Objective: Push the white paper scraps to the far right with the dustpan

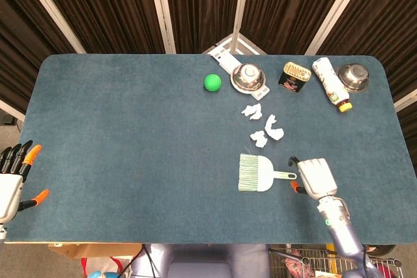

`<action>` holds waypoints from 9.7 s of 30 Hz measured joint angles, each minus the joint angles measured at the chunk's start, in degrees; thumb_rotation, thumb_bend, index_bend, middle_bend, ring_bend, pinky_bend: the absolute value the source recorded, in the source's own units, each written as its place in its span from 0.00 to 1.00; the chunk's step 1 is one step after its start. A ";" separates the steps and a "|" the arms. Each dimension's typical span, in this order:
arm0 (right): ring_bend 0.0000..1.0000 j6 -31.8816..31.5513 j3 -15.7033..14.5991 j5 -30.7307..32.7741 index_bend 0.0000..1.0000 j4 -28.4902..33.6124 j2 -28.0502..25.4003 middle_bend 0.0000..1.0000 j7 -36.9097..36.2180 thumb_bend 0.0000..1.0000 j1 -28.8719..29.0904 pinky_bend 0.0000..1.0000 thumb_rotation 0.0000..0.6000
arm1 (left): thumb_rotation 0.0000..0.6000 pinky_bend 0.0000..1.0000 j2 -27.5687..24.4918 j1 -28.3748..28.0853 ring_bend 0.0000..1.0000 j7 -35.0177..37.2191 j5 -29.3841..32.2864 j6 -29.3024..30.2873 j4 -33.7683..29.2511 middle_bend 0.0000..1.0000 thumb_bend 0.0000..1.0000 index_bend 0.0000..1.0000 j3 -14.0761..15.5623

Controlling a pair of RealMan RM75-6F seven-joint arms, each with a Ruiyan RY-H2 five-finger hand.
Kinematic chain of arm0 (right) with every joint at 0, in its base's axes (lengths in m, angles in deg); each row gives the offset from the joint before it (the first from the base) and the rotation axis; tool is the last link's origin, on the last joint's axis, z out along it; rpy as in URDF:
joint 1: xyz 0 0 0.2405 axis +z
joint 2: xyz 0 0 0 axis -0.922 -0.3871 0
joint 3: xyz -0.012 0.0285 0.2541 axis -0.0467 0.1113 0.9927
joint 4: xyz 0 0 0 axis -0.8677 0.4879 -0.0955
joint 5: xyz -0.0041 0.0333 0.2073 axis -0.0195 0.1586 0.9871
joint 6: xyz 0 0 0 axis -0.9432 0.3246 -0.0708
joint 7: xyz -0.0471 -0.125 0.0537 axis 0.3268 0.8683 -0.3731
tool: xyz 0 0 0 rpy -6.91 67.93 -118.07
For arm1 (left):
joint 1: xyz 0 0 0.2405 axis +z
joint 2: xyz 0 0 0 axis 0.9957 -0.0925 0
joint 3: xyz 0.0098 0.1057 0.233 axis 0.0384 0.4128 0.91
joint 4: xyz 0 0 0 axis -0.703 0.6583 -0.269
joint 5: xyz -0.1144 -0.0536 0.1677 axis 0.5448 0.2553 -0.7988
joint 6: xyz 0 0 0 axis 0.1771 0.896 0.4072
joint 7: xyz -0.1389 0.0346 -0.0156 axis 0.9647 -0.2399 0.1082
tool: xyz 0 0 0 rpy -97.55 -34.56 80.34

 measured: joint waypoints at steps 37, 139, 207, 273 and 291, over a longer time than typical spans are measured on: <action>1.00 4.43 -0.03 12.49 0.49 -11.52 10.23 0.96 3.21 0.28 5.05 0.95 1.00 | 1.00 0.00 -0.31 -0.23 0.00 0.60 0.57 -0.81 -0.44 0.00 0.00 0.00 0.05; 1.00 5.30 7.27 28.35 0.80 -10.47 -3.01 0.96 30.84 0.61 29.28 0.95 1.00 | 1.00 0.00 -2.17 -1.79 0.00 4.73 3.23 -5.03 -2.92 0.00 0.00 0.00 -0.29; 1.00 5.38 -4.23 28.80 0.82 -10.08 -3.68 0.96 38.42 0.61 33.94 0.95 1.00 | 1.00 0.00 -3.32 -2.34 0.00 6.61 5.59 -7.10 -3.91 0.00 0.00 0.00 -0.48; 0.96 -11.67 -7.27 14.55 0.50 9.42 4.09 0.95 30.12 0.55 17.03 0.90 1.00 | 1.00 0.00 -2.06 -1.32 0.00 4.75 3.47 -4.04 -3.08 0.00 0.00 0.00 -0.09; 0.64 -17.00 -9.61 17.06 0.00 9.80 -0.76 0.60 40.03 0.28 12.96 0.62 1.00 | 1.00 0.00 -2.06 -1.24 0.00 3.95 3.71 -4.00 -3.01 0.00 0.00 0.00 -0.18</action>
